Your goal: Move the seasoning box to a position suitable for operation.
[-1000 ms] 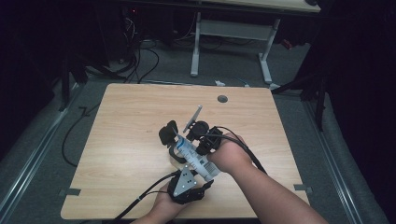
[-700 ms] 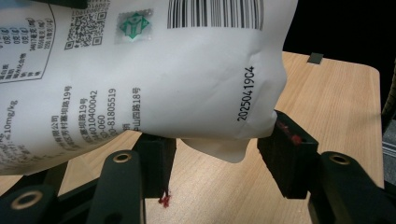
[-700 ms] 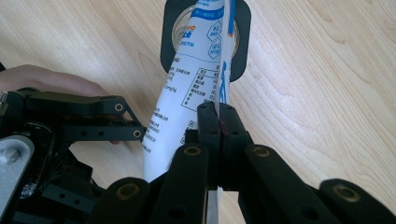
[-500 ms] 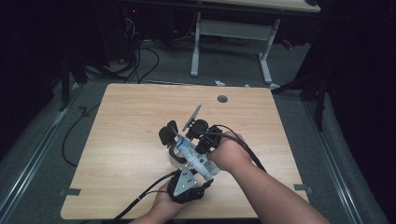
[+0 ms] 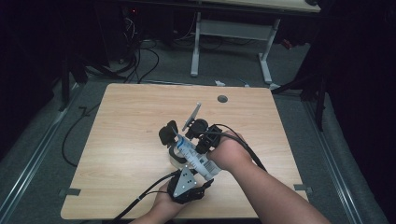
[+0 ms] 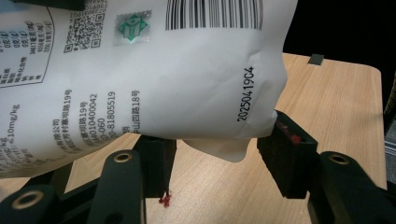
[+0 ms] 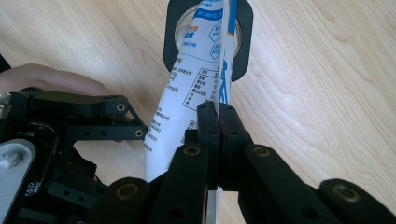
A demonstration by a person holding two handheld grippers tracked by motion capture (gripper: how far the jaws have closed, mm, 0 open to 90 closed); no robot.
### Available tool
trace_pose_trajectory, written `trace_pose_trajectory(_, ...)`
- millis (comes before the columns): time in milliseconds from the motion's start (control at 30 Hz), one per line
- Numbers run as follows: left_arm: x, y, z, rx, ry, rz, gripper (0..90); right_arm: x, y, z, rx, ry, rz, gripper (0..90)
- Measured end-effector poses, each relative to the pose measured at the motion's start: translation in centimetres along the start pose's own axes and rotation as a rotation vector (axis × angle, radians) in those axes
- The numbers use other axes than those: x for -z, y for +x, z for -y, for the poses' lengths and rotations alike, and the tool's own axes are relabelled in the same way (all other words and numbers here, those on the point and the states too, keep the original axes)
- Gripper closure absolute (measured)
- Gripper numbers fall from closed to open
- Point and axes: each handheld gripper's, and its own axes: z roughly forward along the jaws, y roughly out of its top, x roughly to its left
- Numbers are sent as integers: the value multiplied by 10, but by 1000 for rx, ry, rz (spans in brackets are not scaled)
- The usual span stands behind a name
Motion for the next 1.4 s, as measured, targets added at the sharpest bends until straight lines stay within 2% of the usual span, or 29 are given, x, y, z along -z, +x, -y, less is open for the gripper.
trace_pose_trajectory(633, 0, -2, -3, -6, 0, -10, 483, 3, 0, 0, -4, 0, -2, 900)
trace_pose_trajectory(1400, -3, 1, -3, 6, 7, -12, 483, 0, -3, -3, 3, 5, 0, 900)
